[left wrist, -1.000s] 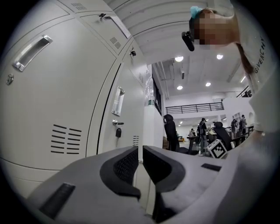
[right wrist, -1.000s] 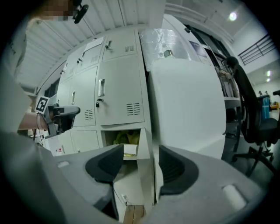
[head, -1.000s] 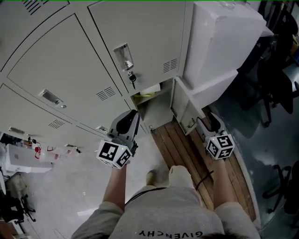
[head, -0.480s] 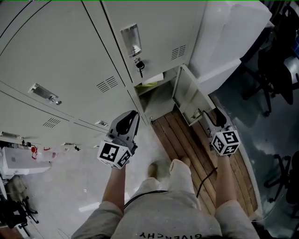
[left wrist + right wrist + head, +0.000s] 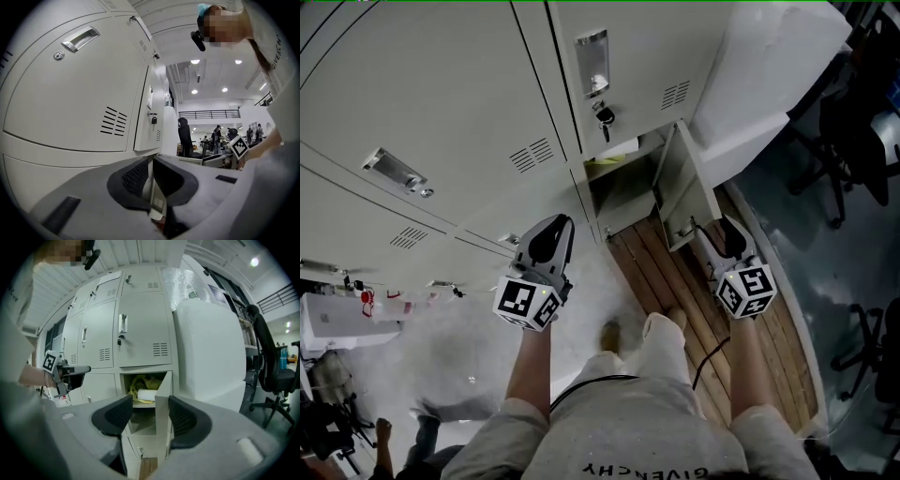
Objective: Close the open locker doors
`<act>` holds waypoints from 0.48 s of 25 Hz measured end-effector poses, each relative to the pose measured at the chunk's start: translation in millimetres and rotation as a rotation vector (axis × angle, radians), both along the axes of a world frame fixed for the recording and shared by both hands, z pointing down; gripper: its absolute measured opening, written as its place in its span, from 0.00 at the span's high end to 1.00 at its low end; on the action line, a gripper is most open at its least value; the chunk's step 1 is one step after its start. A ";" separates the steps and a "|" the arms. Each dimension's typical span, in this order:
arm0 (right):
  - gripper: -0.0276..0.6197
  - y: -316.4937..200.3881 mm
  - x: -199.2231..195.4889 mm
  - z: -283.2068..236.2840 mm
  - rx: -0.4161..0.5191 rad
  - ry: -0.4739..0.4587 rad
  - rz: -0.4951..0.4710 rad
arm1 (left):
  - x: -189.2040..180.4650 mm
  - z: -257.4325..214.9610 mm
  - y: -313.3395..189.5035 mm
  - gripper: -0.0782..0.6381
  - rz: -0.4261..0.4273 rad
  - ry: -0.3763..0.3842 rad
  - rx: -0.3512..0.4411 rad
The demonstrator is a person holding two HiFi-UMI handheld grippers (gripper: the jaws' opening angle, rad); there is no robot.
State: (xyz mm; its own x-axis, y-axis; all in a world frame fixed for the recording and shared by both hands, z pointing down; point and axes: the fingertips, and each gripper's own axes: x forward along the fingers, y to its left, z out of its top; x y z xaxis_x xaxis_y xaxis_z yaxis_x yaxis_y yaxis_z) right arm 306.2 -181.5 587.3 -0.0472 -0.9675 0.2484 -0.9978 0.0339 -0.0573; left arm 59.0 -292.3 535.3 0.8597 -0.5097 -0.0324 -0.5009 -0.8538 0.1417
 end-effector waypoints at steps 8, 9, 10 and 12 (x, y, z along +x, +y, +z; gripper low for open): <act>0.61 -20.7 -49.1 1.3 0.009 -0.049 -0.072 | -26.8 11.1 -2.4 0.85 -0.036 0.004 -0.019; 0.61 -24.0 -54.4 2.2 0.007 -0.046 -0.084 | -29.8 12.1 -2.6 0.85 -0.040 0.002 -0.018; 0.61 -27.2 -59.7 3.1 0.005 -0.043 -0.096 | -33.0 13.1 -2.8 0.85 -0.044 0.001 -0.018; 0.61 -34.0 -70.1 5.1 0.002 -0.042 -0.118 | -40.1 15.5 -3.7 0.85 -0.056 -0.001 -0.020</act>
